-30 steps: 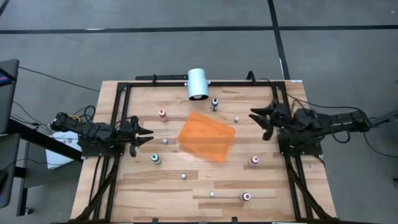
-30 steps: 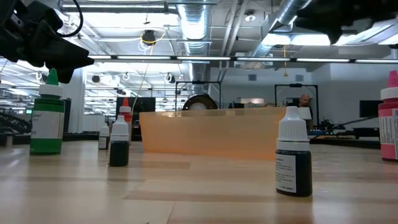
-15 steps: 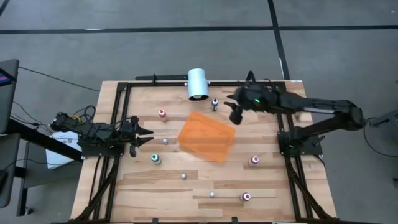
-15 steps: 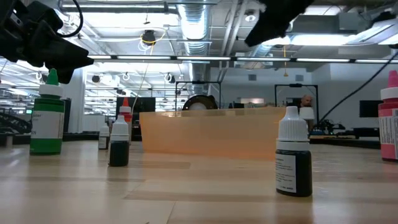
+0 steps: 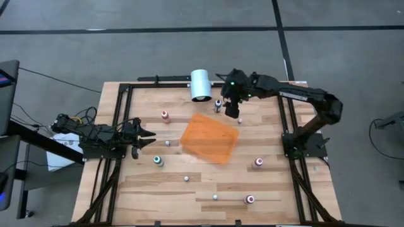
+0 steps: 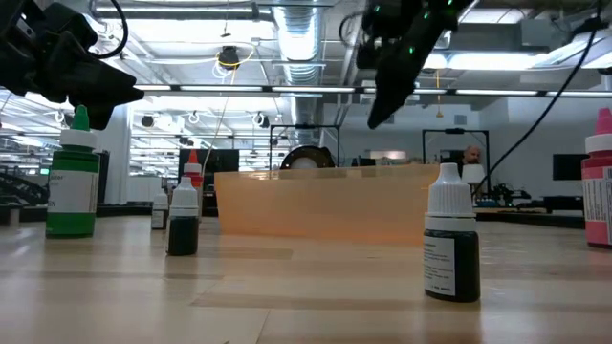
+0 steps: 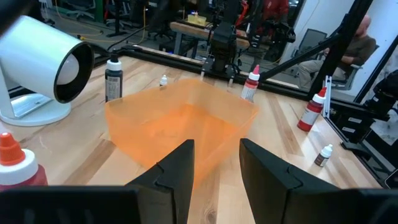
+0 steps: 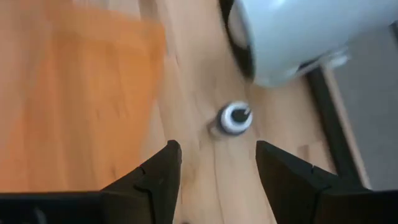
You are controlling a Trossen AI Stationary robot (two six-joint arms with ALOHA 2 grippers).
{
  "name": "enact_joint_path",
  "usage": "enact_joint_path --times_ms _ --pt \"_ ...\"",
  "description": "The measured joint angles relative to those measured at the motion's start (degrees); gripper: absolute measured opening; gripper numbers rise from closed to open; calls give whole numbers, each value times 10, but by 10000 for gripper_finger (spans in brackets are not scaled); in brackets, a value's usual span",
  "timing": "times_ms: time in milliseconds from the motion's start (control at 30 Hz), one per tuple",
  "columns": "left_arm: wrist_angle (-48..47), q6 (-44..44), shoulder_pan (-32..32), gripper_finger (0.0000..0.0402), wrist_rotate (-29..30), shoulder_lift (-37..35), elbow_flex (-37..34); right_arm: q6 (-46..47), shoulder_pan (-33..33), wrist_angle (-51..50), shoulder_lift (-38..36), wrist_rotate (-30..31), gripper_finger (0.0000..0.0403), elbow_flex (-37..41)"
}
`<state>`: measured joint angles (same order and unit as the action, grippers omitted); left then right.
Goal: Pick & Place food coloring
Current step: Put the large black food coloring bottle into the bin
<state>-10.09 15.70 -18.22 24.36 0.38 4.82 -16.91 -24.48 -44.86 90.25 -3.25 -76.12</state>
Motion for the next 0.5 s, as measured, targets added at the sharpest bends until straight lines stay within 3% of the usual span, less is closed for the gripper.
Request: enact_joint_path --times_ms 500 --pt "-10 0 0 119 0 0 1 -32 -7 71 118 3 187 0"
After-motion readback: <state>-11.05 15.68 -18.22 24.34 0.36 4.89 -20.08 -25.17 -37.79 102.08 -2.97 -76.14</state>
